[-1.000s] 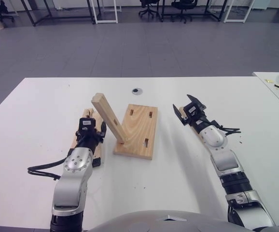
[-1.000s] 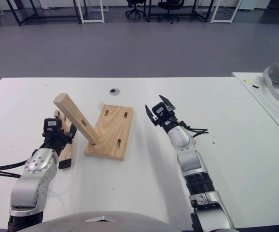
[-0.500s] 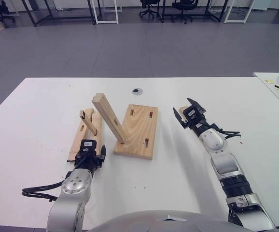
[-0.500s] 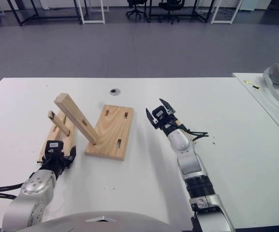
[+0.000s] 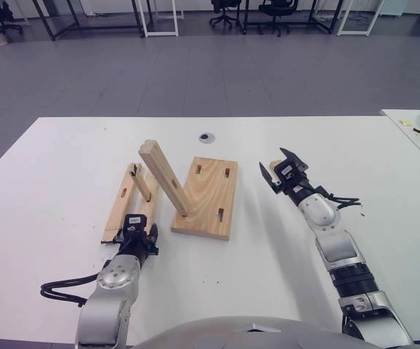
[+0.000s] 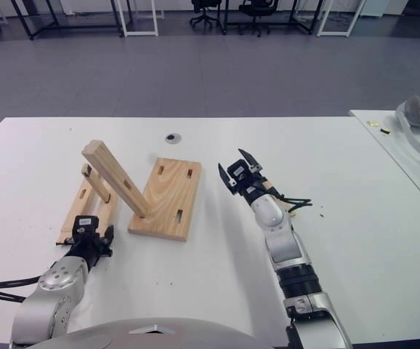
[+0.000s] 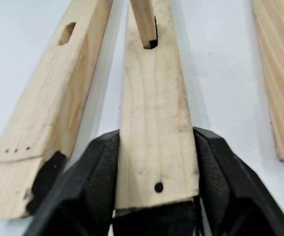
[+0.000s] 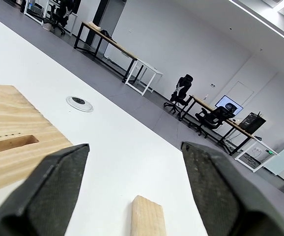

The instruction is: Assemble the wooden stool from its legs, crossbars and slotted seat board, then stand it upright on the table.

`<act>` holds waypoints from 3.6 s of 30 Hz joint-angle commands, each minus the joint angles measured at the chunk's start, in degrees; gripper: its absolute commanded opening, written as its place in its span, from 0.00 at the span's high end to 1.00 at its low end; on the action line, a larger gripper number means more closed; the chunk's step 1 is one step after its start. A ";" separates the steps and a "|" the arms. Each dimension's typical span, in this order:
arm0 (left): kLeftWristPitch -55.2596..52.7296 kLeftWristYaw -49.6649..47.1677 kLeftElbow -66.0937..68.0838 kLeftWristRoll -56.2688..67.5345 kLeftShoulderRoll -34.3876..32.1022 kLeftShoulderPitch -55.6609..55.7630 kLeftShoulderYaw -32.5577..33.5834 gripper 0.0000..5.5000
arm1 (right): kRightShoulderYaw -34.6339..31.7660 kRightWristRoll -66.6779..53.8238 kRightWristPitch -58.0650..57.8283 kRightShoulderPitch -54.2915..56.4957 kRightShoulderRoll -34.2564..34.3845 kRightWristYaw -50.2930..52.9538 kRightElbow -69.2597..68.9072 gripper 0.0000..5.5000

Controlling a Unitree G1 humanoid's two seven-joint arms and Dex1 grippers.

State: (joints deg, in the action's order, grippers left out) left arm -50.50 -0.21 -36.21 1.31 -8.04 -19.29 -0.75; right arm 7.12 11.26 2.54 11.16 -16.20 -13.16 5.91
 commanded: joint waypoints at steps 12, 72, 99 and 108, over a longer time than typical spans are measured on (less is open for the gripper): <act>15.04 12.62 4.05 11.94 -12.04 38.08 14.27 0.62 | -22.07 -45.23 -26.22 25.66 4.47 -8.57 -3.53 0.37; 35.88 21.41 24.41 -4.88 -23.73 13.70 0.38 0.25 | -29.04 -89.57 -51.71 2.33 8.93 39.67 -26.20 0.82; 25.33 28.25 16.66 1.77 -12.19 10.33 -12.25 0.25 | -31.53 -92.39 -50.18 2.44 -8.90 34.57 -30.85 0.82; 27.52 25.70 14.30 2.02 -14.99 7.50 -5.43 0.25 | -26.99 -96.83 -49.13 -2.19 -8.88 41.06 -34.35 0.82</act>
State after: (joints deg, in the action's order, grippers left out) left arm -24.15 26.52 -21.49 3.79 -22.55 -11.33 -7.96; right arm -20.08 -85.47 -47.50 10.28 -25.25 26.41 -27.82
